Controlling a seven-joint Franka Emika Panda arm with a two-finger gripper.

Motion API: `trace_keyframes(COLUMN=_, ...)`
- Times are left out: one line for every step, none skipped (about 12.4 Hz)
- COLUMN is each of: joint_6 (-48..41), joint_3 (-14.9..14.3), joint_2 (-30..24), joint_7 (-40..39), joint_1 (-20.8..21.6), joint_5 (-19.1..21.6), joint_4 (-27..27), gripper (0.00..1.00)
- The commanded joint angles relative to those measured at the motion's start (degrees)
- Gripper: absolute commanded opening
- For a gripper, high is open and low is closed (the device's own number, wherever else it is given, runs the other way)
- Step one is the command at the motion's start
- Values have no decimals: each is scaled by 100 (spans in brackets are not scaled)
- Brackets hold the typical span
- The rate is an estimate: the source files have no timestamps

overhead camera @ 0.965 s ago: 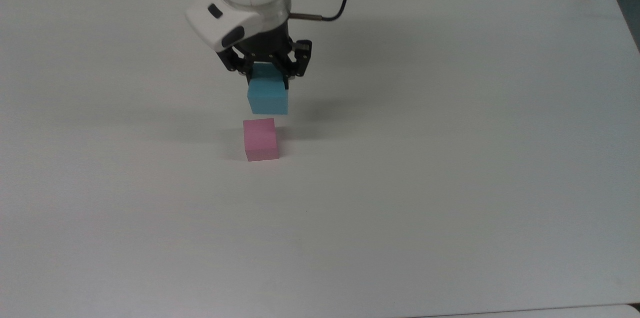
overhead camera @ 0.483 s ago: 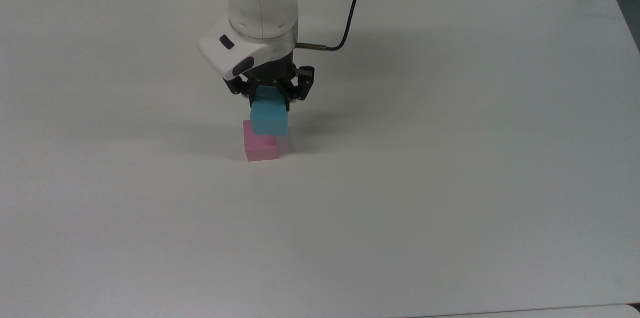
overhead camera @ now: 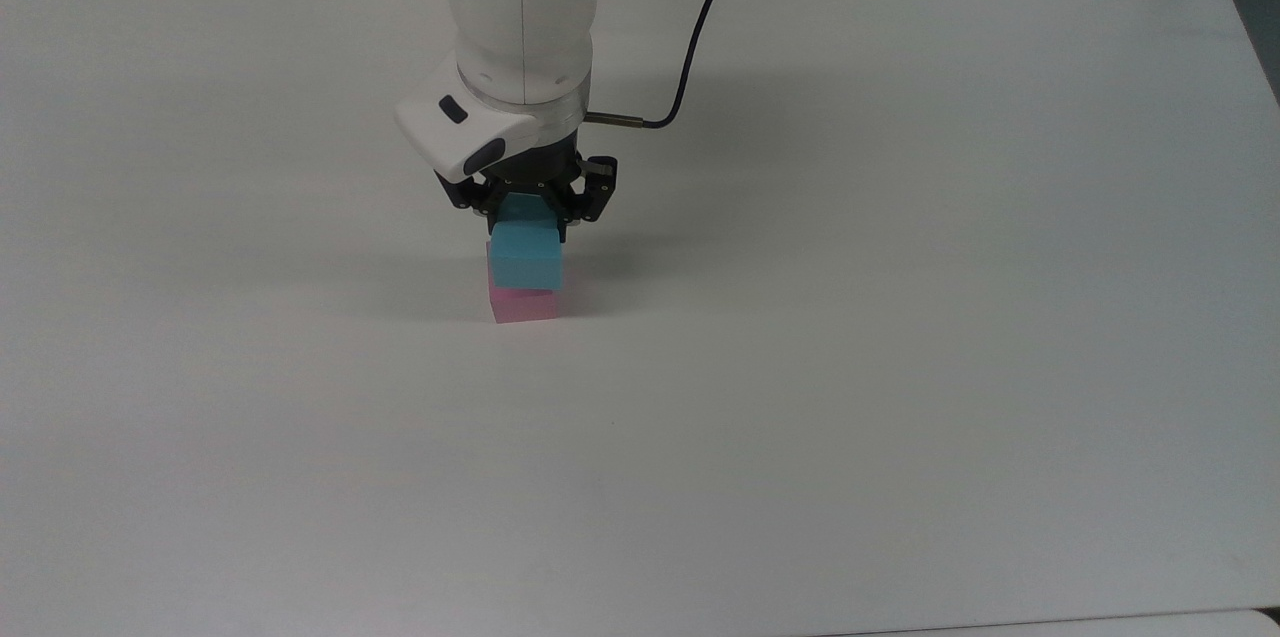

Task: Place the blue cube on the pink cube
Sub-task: 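Lower the light-blue cube onto the pink cube's top face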

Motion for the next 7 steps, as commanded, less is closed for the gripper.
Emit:
trace_keyframes(joint_6=279, joint_3=-67, joint_2=-112, joint_7=116, joint_1=60, joint_5=-133, joint_4=-387, gripper=53)
trace_keyframes(joint_6=288, joint_3=-67, joint_2=-103, joint_7=116, joint_1=51, joint_5=-177, joint_4=-405, gripper=53)
trace_keyframes(joint_6=288, joint_3=-67, joint_2=-103, joint_7=116, joint_1=60, joint_5=-238, joint_4=-422, gripper=53)
trace_keyframes(joint_6=288, joint_3=-67, joint_2=-103, joint_7=116, joint_1=51, joint_5=-256, joint_4=-466, gripper=52)
trace_keyframes(joint_6=340, joint_3=-67, joint_2=-103, joint_7=107, joint_1=51, joint_5=-274, joint_4=-501, gripper=52)
trace_keyframes(joint_6=393, joint_3=-75, joint_2=-103, joint_7=107, joint_1=43, joint_5=-343, joint_4=-562, gripper=52)
trace_keyframes(joint_6=428, joint_3=-75, joint_2=-103, joint_7=107, joint_1=34, joint_5=-388, joint_4=-572, gripper=52)
